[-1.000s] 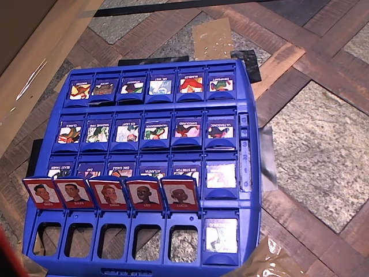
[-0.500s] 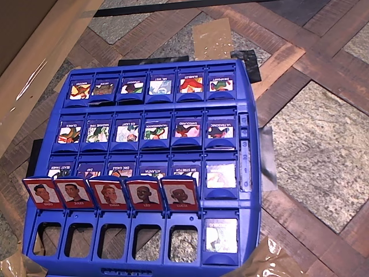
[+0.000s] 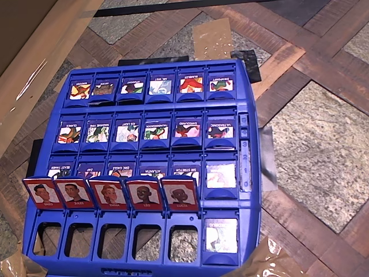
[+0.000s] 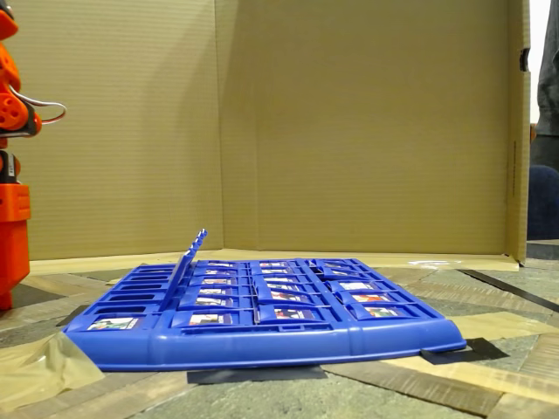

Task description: Flip A5.

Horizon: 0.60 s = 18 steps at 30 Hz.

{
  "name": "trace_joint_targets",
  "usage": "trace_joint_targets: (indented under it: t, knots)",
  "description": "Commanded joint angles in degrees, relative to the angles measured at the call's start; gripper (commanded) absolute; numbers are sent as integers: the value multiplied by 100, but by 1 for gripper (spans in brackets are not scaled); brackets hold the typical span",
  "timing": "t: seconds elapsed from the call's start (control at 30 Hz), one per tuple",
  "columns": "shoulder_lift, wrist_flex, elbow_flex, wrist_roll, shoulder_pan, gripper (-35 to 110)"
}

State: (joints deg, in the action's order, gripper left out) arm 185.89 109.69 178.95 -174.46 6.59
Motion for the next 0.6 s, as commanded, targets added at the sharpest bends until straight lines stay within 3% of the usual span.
trace_joint_targets:
  t: [0.0, 0.57]
  knots:
    - [79, 62, 9, -79, -53, 0]
    - [229, 70, 44, -53, -70, 0]
